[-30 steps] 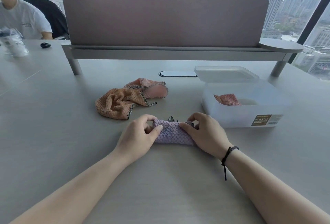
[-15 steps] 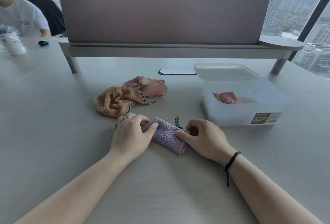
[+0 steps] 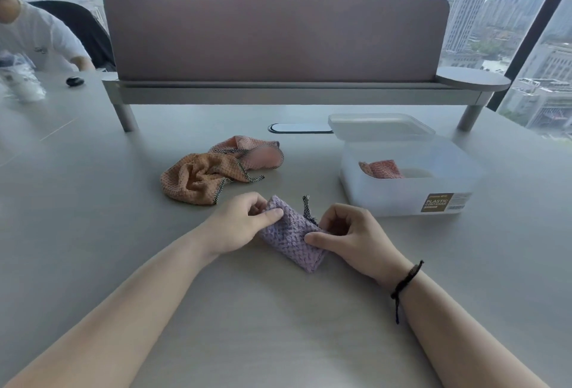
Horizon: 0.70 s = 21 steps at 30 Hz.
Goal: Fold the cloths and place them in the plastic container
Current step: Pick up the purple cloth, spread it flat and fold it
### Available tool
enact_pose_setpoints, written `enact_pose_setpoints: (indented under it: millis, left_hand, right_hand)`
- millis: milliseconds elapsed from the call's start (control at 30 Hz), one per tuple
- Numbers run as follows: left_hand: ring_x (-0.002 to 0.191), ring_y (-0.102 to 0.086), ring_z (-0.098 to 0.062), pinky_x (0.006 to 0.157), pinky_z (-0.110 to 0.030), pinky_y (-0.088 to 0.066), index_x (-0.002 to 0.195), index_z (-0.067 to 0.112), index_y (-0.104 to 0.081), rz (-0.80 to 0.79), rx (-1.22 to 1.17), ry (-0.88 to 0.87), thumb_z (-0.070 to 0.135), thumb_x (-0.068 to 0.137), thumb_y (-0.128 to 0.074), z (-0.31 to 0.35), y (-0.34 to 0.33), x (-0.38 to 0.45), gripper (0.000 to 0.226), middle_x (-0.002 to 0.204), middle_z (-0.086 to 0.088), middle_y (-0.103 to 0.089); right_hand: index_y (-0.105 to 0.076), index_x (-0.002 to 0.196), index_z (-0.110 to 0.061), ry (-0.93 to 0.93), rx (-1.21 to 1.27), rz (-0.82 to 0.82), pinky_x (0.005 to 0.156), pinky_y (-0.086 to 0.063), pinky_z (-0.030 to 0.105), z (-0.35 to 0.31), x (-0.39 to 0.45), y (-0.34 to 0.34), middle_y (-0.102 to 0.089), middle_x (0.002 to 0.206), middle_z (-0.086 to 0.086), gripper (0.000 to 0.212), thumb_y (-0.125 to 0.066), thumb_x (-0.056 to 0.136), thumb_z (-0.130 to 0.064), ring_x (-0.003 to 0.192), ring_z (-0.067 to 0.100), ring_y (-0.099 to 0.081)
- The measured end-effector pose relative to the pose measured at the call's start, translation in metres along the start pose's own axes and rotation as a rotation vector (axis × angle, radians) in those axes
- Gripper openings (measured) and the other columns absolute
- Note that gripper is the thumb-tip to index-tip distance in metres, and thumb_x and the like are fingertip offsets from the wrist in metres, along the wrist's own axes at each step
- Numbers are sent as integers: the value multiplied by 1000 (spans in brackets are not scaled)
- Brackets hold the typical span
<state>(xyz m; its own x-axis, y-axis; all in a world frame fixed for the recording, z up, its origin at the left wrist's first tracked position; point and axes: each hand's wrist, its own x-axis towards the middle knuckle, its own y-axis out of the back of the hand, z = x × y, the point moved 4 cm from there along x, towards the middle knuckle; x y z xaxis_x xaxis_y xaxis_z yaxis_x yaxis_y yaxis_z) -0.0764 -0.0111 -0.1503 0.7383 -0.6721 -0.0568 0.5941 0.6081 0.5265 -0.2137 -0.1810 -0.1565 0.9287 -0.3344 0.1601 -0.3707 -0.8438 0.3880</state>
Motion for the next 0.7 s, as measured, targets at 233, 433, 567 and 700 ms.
enact_pose_setpoints:
  millis: [233, 433, 567, 700]
  left_hand:
    - [82, -66, -23, 64, -37, -60, 90, 20, -45, -267, -744, 73, 18, 82, -71, 43, -21, -7, 27, 101, -15, -64]
    - [86, -69, -26, 72, -43, -59, 108, 14, -51, -245, -610, -40, 14, 86, -72, 96, -36, 8, 31, 101, -16, -70]
    - [87, -72, -23, 72, -41, -61, 117, 12, -56, -220, -515, -121, 15, 86, -76, 139, -46, 29, 37, 106, -14, -74]
    - [87, -72, -24, 73, -42, -62, 111, 16, -59, -173, -451, -158, 21, 83, -80, 173, -62, 61, 36, 112, -16, -72]
  right_hand:
    - [-56, 95, -13, -155, 448, -19, 72, -47, 45, -1, -26, 8, -59, 84, 16, 48, -87, 59, -12, 76, 28, -57]
    - [-67, 115, -13, -223, 362, 40, 89, -58, 50, -33, -24, 37, -75, 107, 13, 55, -81, 75, -47, 100, 29, -72]
    - [-72, 96, -1, -198, 215, 161, 87, -54, 56, -49, -10, 76, -74, 100, 19, 44, -70, 87, -45, 94, 31, -72]
    - [-72, 91, 1, -223, 97, 226, 84, -55, 53, -54, 5, 124, -74, 93, 20, 33, -69, 91, -31, 84, 30, -67]
